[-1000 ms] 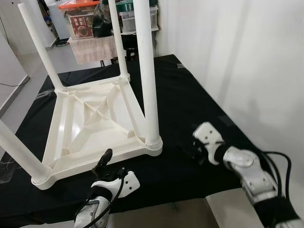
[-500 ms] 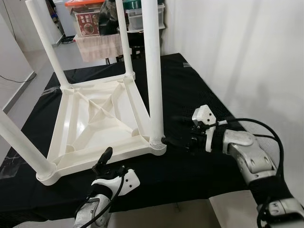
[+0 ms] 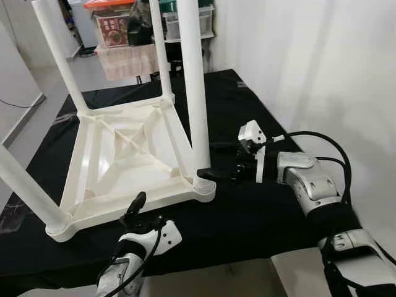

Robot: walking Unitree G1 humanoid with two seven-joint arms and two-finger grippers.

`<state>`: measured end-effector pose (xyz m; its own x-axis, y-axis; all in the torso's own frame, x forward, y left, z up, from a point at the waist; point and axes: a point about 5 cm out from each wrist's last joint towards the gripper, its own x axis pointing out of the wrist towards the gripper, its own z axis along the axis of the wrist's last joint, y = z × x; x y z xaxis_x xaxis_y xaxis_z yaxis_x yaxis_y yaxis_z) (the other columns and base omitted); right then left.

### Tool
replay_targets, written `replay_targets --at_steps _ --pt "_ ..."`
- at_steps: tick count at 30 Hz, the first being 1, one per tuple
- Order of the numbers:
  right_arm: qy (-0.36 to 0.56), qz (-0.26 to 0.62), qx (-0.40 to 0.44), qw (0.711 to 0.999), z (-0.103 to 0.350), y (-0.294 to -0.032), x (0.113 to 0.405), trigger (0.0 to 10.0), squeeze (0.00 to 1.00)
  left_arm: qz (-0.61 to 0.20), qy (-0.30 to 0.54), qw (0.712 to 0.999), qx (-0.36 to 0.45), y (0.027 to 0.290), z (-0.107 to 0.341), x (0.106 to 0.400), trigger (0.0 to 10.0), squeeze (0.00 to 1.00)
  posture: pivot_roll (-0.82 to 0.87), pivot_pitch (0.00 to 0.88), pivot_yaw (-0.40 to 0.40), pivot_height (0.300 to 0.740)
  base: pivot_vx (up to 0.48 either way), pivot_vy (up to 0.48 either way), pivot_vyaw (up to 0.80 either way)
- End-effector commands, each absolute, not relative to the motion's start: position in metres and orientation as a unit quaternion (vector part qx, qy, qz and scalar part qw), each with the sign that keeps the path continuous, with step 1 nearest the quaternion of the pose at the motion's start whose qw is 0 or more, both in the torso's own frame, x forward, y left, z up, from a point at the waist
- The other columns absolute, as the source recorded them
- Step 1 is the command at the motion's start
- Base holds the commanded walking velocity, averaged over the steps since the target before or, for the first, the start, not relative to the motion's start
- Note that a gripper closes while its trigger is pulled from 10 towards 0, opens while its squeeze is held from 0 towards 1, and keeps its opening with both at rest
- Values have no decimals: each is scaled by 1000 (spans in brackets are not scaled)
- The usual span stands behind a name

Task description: Building children table

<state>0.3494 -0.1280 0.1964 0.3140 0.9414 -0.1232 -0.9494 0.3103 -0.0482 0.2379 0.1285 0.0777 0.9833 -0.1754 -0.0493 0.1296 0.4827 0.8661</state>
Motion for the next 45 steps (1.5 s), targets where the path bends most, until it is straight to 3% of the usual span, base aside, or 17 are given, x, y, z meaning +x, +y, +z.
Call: replay_targets --at_steps 1,17,24,25,26,27,29,30,39,42,45 --pt "21 629 -41 776 205 -109 347 10000 0 -92 -14 856 508 134 74 236 10000 0 -95 0 59 740 0 0 0" --pt "23 621 -74 780 213 -75 355 10000 0 -90 -17 857 507 135 78 232 10000 0 -121 0 65 740 0 0 0" --pt "33 656 -55 752 213 -68 355 10000 0 -93 -16 858 505 134 80 230 10000 0 -125 0 60 740 0 0 0" --pt "41 663 -46 746 211 -66 354 8353 0 -95 -14 859 502 134 80 230 10000 0 -122 0 55 740 0 0 0" --pt "41 663 -46 746 211 -66 354 8353 0 -95 -14 859 502 134 80 230 10000 0 -122 0 55 740 0 0 0" --pt "48 667 -40 743 208 -65 354 4078 0 -96 -13 860 501 133 80 230 10000 0 -114 0 51 740 0 0 0" --pt "48 667 -40 743 208 -65 354 4078 0 -96 -13 860 501 133 80 230 10000 0 -114 0 51 740 0 0 0" --pt "55 667 -39 742 204 -64 354 0 0 -96 -14 861 500 133 81 229 10000 0 -111 0 49 740 0 0 0" --pt "86 640 -36 763 183 -74 357 0 0 -97 -16 861 499 129 83 229 10000 0 -43 0 33 740 0 0 0" --pt "101 586 -52 802 171 -86 361 0 0 -98 -15 861 499 126 84 229 10000 0 -11 0 14 740 0 0 0" --pt "103 574 -58 810 168 -89 362 0 0 -99 -15 861 499 125 83 228 10000 0 -11 0 14 740 0 0 0"
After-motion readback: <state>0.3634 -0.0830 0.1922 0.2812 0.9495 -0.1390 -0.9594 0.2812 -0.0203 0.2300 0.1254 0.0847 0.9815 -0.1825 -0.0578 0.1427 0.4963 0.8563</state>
